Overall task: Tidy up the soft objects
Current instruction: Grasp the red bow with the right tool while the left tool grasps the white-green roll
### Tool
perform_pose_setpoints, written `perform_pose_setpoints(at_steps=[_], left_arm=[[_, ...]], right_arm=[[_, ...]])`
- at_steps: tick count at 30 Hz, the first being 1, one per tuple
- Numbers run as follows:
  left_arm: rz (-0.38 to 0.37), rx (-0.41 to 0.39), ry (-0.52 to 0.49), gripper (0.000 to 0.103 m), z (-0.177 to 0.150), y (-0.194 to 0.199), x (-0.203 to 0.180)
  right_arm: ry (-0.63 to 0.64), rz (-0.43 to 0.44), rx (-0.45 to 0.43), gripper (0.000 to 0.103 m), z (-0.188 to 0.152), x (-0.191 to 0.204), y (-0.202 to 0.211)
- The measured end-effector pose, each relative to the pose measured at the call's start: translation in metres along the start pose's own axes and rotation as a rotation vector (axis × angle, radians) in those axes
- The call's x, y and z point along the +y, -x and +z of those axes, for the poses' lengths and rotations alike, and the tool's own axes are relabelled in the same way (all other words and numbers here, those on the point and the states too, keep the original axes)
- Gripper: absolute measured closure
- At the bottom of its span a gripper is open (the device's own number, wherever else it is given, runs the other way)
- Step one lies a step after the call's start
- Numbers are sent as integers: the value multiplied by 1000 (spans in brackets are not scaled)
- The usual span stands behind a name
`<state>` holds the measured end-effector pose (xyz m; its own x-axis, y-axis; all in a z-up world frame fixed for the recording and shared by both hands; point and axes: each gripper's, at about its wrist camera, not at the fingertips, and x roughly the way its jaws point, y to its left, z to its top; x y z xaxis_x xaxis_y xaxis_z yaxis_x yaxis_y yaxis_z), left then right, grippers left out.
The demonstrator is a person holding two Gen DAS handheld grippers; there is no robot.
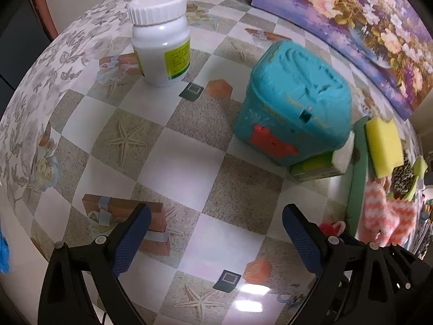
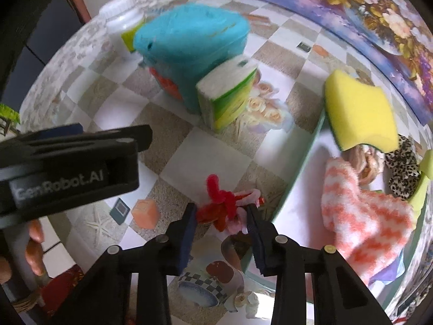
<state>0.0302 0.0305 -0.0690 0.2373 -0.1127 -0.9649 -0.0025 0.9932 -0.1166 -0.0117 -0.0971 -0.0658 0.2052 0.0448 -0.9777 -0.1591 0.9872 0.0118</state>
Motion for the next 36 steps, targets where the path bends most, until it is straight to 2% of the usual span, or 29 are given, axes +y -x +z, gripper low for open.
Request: perform_pose_setpoints(at_steps=[5,10,16,21,25,27,30,34,36], left_arm=[[-36,-22,-10,6,2,7,-8],[-100,-44,23,6,7,17,-13],[-159,-69,-14,6,18,27,-45],[-156,-102,-53,6,24,32,-69],[-147,-117,-62,19,27,32,-83],[-130,-109,-70,20,26,28,-88],[-123,-106,-63,33,24,26,-88],[-78,-108,-65,36,25,20,-92],[-68,-104,-60,41,24,16,-92]], right_arm=[[-47,32,-45,64,-2,-13,18],[-122,54,-99,64,-6,-34,40],[-240,76,-185,64,-12,-67,73],[-330,64,-241,64,-24,-93,91],[-406,44,-273,64,-35,-116,103],[-436,51,-291,64,-40,-126,107],[-468,55,-313,64,-45,-137,114],[-483,63,-324,64,-49,-144,118],[-487,66,-329,64,-50,-145,119]])
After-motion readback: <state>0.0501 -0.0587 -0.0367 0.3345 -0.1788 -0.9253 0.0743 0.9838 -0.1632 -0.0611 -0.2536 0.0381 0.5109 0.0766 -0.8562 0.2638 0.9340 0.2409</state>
